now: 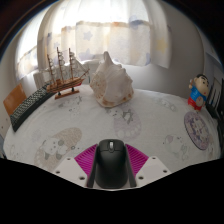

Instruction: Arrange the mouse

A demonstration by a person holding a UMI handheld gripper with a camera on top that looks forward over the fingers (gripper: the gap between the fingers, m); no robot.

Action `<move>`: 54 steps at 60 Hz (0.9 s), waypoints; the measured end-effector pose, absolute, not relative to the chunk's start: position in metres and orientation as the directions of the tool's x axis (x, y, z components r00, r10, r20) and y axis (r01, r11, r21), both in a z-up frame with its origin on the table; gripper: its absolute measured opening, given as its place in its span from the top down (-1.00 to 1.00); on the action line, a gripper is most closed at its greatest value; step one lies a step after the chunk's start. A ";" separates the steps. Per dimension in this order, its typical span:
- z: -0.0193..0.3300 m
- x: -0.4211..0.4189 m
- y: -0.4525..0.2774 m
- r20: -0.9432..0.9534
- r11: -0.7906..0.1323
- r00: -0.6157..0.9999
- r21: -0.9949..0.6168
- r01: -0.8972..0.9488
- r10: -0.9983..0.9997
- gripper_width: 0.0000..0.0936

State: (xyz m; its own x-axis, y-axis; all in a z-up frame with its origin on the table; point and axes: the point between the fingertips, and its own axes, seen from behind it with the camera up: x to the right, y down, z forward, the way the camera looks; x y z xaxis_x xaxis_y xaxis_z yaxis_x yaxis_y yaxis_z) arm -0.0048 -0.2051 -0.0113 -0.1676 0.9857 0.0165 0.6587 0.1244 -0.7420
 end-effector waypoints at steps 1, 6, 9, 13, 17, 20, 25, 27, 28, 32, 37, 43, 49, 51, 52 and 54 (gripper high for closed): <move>-0.008 -0.006 -0.204 0.011 0.120 -0.168 -0.744 0.657 0.986 0.00; 0.026 -0.012 -0.190 -0.019 0.082 -0.149 -0.764 0.640 0.989 0.04; 0.058 -0.019 -0.176 -0.042 0.051 -0.137 -0.789 0.613 0.990 0.04; 0.100 -0.033 -0.145 -0.066 0.017 -0.122 -0.814 0.580 0.990 0.04; 0.133 -0.053 -0.097 -0.041 0.017 -0.094 -0.837 0.546 0.995 0.04; 0.149 -0.068 -0.055 -0.013 0.022 -0.064 -0.850 0.526 0.998 0.04; 0.148 -0.095 0.019 0.039 0.041 -0.015 -0.858 0.512 0.999 0.04; 0.135 -0.103 0.049 0.060 0.044 0.015 -0.848 0.527 0.998 0.05; 0.128 -0.107 0.063 0.065 0.039 0.030 -0.843 0.536 0.997 0.04; 0.087 -0.115 0.114 0.071 0.015 0.072 -0.806 0.591 0.995 0.05; 0.034 -0.120 0.162 0.077 -0.009 0.104 -0.760 0.650 0.992 0.05; -0.006 -0.120 0.191 0.084 -0.010 0.104 -0.728 0.686 0.991 0.01; -0.013 -0.123 0.192 0.004 -0.071 0.108 -0.733 0.677 0.994 -0.13; -0.012 -0.123 0.192 -0.012 -0.082 0.108 -0.730 0.678 0.994 -0.22; -0.010 -0.123 0.193 -0.017 -0.087 0.110 -0.729 0.679 0.994 -0.33; -0.007 -0.122 0.197 -0.013 -0.094 0.124 -0.725 0.682 0.992 -0.62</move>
State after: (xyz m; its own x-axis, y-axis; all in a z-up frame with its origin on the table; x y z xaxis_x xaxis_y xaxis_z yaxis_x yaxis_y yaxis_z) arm -0.1216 0.1970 -0.0071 0.1240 0.9922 -0.0125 0.6820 -0.0944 -0.7252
